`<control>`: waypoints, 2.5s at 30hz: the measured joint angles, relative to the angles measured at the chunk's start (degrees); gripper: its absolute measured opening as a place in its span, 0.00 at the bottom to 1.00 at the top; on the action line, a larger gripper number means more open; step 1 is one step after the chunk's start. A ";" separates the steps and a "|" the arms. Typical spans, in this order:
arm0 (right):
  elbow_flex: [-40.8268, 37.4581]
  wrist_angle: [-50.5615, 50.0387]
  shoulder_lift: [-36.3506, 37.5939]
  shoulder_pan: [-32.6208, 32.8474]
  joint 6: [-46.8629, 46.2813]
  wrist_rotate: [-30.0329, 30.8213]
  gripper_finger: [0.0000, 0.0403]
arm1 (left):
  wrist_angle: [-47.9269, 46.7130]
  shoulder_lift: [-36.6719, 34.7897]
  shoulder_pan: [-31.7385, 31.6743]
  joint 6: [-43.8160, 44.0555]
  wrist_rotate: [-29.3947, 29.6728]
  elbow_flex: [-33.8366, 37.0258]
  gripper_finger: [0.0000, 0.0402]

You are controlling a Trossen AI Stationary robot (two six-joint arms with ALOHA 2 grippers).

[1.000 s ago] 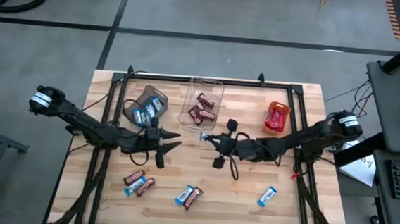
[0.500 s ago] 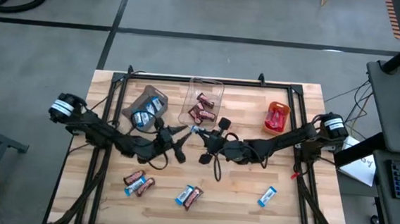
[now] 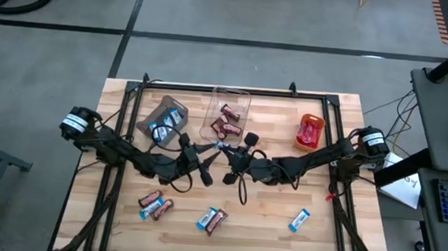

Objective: Sort candy
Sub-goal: Put the blue chocolate into the black bin, then put the brown chocolate into the transparent bin

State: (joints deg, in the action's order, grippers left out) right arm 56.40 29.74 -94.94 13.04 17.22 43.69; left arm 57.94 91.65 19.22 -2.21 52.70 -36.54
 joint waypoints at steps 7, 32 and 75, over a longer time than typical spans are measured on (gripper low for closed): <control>0.00 0.02 0.00 0.74 1.37 -0.21 0.02 | -0.01 0.20 -0.22 -0.12 0.77 -0.19 0.22; 0.09 -14.92 6.82 0.53 -16.14 4.96 0.49 | -16.00 -8.38 -0.17 -4.63 4.12 -0.28 0.01; 0.09 -30.45 9.66 0.59 -33.23 2.78 0.53 | -115.62 -26.77 -30.77 40.23 -17.17 -9.57 0.30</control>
State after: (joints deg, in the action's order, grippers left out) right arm 56.49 -0.72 -85.27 13.63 -16.00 46.47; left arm -57.67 64.88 -11.54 38.02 35.52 -46.11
